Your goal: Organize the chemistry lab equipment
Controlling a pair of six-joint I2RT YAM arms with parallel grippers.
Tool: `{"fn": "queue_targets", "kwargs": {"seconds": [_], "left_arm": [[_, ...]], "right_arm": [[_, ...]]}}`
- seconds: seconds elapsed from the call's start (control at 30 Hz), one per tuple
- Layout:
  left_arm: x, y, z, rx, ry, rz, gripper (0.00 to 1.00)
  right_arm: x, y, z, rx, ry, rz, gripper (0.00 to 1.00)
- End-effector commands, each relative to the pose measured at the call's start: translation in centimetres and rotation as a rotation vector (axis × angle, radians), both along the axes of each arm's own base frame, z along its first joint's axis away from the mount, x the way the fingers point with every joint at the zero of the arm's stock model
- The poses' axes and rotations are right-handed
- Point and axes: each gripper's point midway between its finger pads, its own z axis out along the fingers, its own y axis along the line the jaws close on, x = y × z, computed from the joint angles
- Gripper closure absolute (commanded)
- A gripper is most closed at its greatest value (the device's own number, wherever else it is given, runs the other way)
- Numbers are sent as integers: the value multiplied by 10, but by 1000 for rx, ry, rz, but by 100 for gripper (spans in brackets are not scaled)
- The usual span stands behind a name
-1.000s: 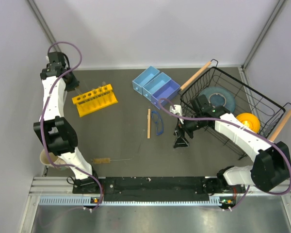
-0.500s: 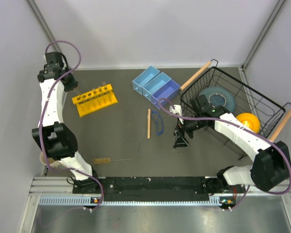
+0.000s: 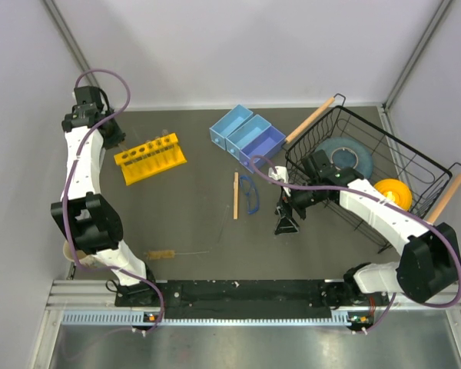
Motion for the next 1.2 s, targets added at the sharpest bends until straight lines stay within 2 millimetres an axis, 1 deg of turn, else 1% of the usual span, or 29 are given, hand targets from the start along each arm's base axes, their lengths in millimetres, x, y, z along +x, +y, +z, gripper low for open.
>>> {"fn": "queue_targets", "kwargs": {"seconds": [0.0,0.2,0.47,0.6,0.67,0.7,0.73,0.77,0.83,0.87,0.93,0.97,1.0,1.03,1.07,1.1,1.13,1.17], "left_arm": [[4,3,6,6,-26,-4,96],[10,4,-4,15,-4,-23,96],[13,1,-29,0,55,-45,96],[12,-4,-41,-11,86,-59,93],[10,-6,-47,-12,93,-61,88],[9,-6,-45,-7,87,-59,82],[7,-6,-46,-6,87,-56,73],[5,-6,-46,-2,83,-54,69],[3,-5,-39,9,65,-47,60],[2,-5,-36,14,59,-45,57],[-1,-3,-24,26,30,-35,52],[-2,-3,-19,32,19,-32,46],[-5,-4,-5,39,-12,-25,41],[-9,-3,2,48,-28,-14,37],[-12,-3,9,51,-48,-7,29],[-17,-4,32,67,-119,-4,26],[-23,-6,34,66,-134,-10,23],[-28,-8,43,71,-164,-16,18]], "right_arm": [[4,3,0,29,-18,17,13],[4,3,-1,28,-20,17,13],[4,3,0,27,-22,17,13],[4,2,-1,23,-24,16,13],[4,2,-1,22,-25,15,13],[5,1,-1,21,-25,13,13],[5,1,-1,21,-25,13,13],[5,1,-1,21,-27,11,13],[6,0,-1,25,-25,7,13],[7,0,0,26,-24,5,13],[7,0,0,27,-27,6,13],[7,0,0,27,-28,5,13],[7,-1,0,28,-31,4,13],[8,-1,2,32,-37,3,13],[7,-2,2,34,-41,4,13],[9,-4,3,37,-51,-4,13],[10,-6,4,39,-56,-9,13],[10,-7,8,50,-73,-10,12]]}}
